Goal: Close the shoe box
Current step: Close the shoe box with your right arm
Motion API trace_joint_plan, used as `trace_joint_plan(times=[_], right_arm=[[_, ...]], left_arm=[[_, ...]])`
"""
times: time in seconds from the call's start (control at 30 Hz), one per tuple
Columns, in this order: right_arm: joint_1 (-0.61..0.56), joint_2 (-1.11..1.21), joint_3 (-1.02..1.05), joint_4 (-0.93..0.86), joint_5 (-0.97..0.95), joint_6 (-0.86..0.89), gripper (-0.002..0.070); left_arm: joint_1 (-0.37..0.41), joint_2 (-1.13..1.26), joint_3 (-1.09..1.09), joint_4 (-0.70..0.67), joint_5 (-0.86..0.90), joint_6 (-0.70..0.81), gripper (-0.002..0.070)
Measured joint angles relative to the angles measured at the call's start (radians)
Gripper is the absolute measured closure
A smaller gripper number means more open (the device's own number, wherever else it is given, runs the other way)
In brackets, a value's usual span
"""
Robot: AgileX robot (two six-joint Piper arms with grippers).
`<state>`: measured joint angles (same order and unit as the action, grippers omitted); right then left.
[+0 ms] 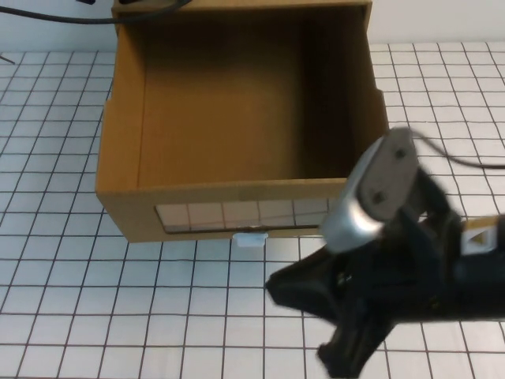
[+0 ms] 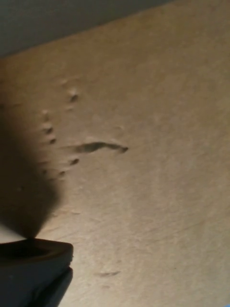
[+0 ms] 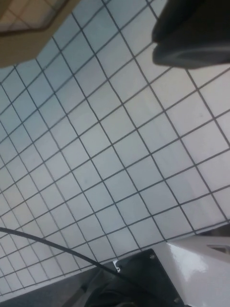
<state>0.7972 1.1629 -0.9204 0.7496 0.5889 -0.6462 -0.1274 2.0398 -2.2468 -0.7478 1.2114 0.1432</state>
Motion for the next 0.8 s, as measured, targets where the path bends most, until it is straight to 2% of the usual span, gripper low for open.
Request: trace_joint_plan(times=[0.3,0.6,0.8], right_arm=[[0.11,0.201,0.01,0.046,-0.116,-0.046,0.069],[0.15,0.34,-0.039,0.317,-0.147,-0.344,0.0689],[0.15,0.424,-0.078,0.362,-0.173,-0.451,0.0689]], left_arm=[[-0.004,0.015,-0.013,-0.021,-0.057,0.026,0.068],[-0.075,0.023,-0.081,-0.004,-0.181,0.111,0.068],[-0.081,0.078,-0.085,0.0,-0.19,0.114,0.068]])
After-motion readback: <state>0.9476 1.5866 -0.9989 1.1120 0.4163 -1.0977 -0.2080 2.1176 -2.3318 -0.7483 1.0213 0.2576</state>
